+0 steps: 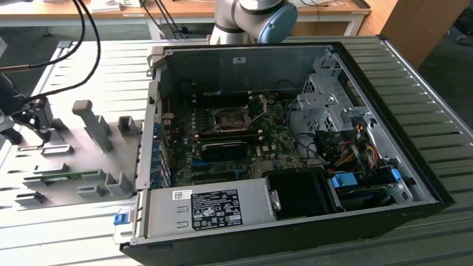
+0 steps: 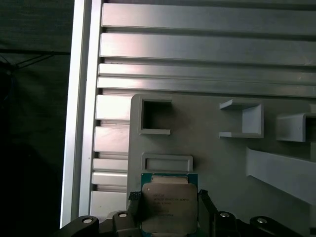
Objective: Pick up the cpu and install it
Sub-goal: 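Pick up the cpu and move it towards the insertion slot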
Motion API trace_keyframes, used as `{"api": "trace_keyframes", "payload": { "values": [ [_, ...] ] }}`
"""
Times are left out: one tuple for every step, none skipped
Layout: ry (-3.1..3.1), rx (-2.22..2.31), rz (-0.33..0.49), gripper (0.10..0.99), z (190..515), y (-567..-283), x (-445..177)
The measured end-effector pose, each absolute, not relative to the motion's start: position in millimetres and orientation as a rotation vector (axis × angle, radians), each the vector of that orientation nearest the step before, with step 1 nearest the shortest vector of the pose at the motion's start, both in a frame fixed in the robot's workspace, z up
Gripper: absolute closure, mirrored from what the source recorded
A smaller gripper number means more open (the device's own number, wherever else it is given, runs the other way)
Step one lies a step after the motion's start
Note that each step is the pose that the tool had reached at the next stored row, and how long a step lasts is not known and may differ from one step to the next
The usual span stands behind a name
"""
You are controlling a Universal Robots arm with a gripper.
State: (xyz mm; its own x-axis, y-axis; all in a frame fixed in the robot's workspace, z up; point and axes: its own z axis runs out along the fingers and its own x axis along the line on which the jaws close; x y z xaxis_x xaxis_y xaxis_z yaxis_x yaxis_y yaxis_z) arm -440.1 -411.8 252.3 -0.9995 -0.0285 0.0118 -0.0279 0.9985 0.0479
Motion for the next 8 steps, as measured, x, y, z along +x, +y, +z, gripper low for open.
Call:
{"api": "trace_keyframes", "payload": {
  "values": [
    [-3.128, 0.044, -0.075, 0.545, 253.0, -411.7, -440.1],
    [-3.128, 0.044, -0.075, 0.545, 253.6, -411.7, -440.1],
    [-3.128, 0.044, -0.075, 0.545, 254.2, -411.8, -440.1],
    [-3.128, 0.044, -0.075, 0.545, 254.7, -411.7, -440.1],
    [-3.128, 0.044, -0.075, 0.545, 255.3, -411.7, -440.1],
    [-3.128, 0.044, -0.075, 0.545, 255.9, -411.7, -440.1],
    [-3.128, 0.044, -0.075, 0.545, 256.4, -411.7, -440.1],
    [-3.128, 0.044, -0.075, 0.545, 257.0, -411.7, -440.1]
  ]
}}
